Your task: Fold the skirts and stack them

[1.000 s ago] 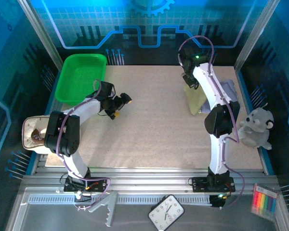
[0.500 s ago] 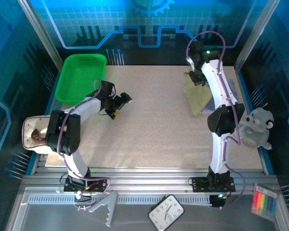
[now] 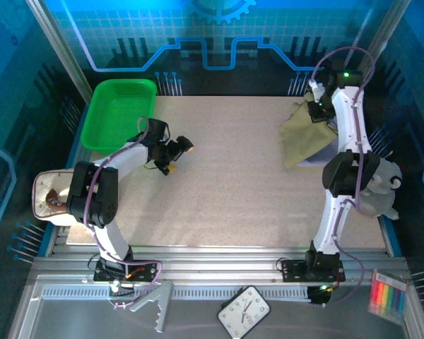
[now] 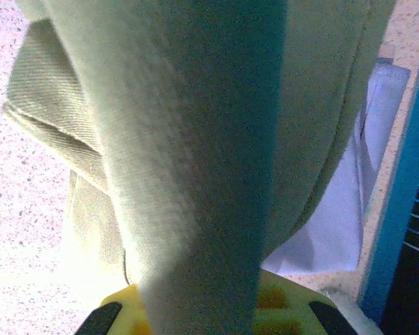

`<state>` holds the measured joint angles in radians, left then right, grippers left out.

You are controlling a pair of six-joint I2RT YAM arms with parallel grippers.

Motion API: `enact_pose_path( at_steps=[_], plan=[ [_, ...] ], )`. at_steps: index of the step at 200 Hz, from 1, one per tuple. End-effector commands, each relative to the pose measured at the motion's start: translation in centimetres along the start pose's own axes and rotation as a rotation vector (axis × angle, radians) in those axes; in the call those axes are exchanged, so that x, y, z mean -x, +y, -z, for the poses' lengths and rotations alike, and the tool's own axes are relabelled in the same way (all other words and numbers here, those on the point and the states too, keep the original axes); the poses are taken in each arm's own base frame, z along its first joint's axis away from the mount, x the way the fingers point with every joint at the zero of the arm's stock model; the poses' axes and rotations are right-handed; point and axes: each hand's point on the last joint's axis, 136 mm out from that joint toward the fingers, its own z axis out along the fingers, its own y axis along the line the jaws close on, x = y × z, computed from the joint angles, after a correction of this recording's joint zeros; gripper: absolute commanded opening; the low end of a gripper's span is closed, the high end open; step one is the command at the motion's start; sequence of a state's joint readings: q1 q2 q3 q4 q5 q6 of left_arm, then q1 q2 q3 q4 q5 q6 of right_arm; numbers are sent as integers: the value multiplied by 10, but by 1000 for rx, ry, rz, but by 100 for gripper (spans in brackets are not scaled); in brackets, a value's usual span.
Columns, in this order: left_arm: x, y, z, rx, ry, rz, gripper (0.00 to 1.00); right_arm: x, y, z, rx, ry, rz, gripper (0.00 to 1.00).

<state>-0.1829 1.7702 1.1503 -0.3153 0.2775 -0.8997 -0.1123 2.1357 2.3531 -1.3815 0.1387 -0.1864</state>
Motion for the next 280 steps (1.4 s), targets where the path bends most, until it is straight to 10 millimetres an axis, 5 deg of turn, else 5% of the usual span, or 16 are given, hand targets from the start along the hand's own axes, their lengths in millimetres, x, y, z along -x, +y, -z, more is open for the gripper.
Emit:
enact_pose_path(
  at_steps=[1, 96, 202, 250, 280],
  plan=[
    [0, 0, 3, 18, 20, 23, 99, 10, 1, 17, 160, -125, 12, 0],
    [2, 6, 19, 81, -19, 24, 99, -1, -43, -39, 270, -115, -34, 0],
    [8, 7, 30, 130, -49, 26, 99, -27, -84, -100, 170, 1, -110, 0],
    [7, 7, 28, 138, -42, 19, 99, -34, -102, -108, 66, 43, -143, 0],
    [7, 8, 26, 139, -42, 18, 99, -34, -112, -96, 4, 48, -188, 14]
  ],
)
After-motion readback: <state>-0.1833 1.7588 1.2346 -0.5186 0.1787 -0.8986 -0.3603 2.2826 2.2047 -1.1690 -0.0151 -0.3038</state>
